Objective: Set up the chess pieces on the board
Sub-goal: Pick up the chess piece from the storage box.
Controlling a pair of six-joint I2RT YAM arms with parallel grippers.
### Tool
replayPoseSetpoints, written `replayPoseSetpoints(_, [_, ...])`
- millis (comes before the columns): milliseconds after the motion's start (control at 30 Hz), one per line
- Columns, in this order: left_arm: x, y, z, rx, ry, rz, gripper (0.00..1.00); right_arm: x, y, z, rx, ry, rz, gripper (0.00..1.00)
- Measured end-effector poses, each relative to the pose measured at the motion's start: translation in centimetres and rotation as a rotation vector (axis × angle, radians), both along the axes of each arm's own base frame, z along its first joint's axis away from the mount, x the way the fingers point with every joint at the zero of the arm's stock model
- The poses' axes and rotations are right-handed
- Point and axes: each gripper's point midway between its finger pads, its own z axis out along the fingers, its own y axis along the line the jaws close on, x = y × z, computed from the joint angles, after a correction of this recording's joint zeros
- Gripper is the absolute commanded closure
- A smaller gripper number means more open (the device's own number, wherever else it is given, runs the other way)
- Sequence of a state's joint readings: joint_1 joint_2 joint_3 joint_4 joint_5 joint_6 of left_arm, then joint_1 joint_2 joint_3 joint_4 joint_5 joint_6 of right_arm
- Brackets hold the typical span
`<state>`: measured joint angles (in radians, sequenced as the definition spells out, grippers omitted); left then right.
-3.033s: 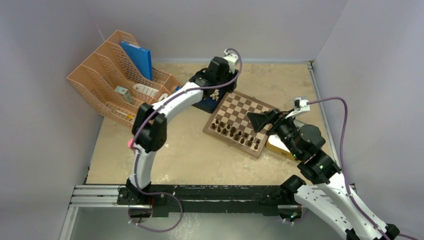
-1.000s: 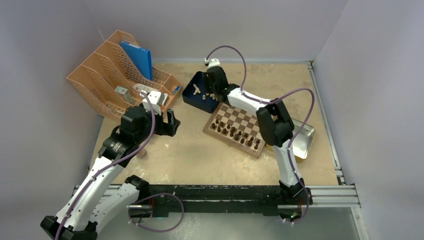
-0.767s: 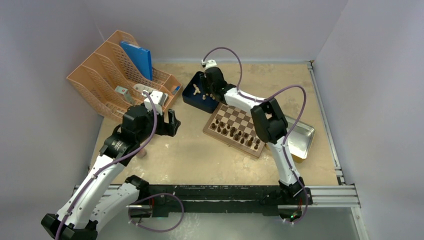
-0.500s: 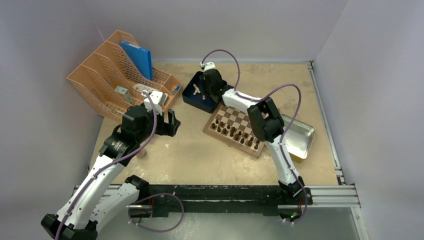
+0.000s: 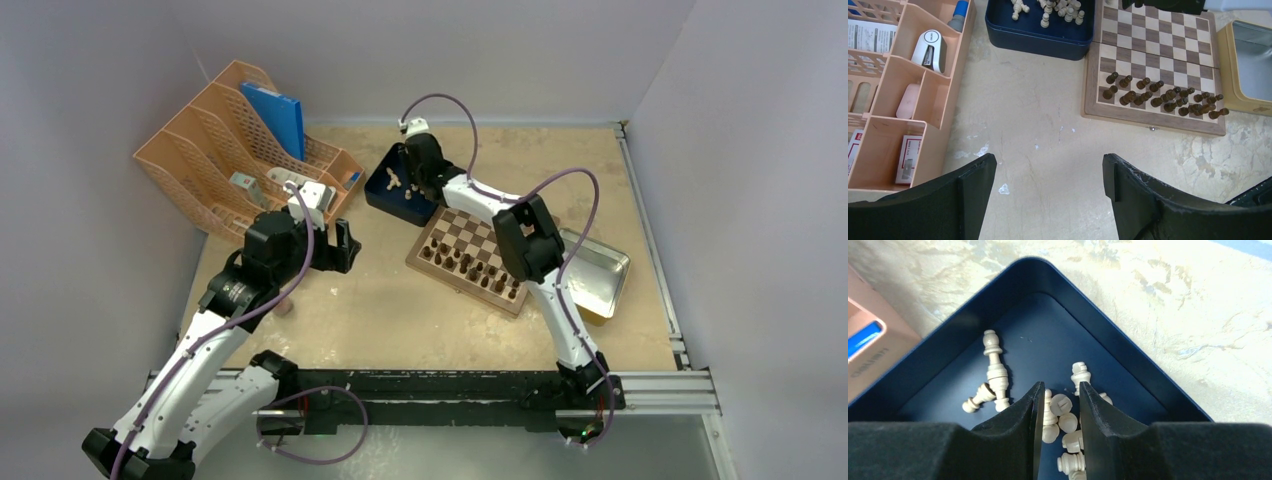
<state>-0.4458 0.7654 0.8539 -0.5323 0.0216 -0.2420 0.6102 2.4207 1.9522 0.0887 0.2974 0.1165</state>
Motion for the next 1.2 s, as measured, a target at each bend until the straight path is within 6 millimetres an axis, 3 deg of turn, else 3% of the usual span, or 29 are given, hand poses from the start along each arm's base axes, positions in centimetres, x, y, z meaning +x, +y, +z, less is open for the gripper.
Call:
replayPoseSetpoints(200, [0.0, 0.1, 0.0, 0.0, -0.002, 0.003, 0.23, -0.2, -0.3, -2.4, -0.029, 0.033, 0.002, 0.76])
replayPoseSetpoints(300, [0.0, 0.1, 0.0, 0.002, -0.002, 0.005, 0.23, -0.2, -0.3, -2.4, -0.033, 0.033, 0.003, 0.8])
replayPoseSetpoints(567, [0.0, 0.2, 0.0, 0.003, -0.003, 0.008, 0.23, -0.3, -0.5, -1.7, -0.044, 0.025, 0.006, 0.8])
replayPoseSetpoints(667, [0.1, 0.3, 0.0, 0.007, -0.005, 0.019, 0.23, -0.5, -0.7, 0.3, -0.033, 0.008, 0.006, 0.8])
replayPoseSetpoints(933, [0.2, 0.4, 0.0, 0.011, -0.005, 0.025, 0.23, -1.9, -1.6, 10.0, 0.053, -0.101, 0.001, 0.81])
replayPoseSetpoints(1067, [0.3, 0.4, -0.2, 0.013, 0.001, 0.024, 0.22, -3.6, -2.8, 11.7, 0.068, -0.103, -0.01, 0.82])
replayPoseSetpoints(1200, [0.1, 0.1, -0.2, 0.006, 0.005, 0.006, 0.22, -4.8, -4.8, 11.0, 0.031, -0.084, -0.06, 0.82])
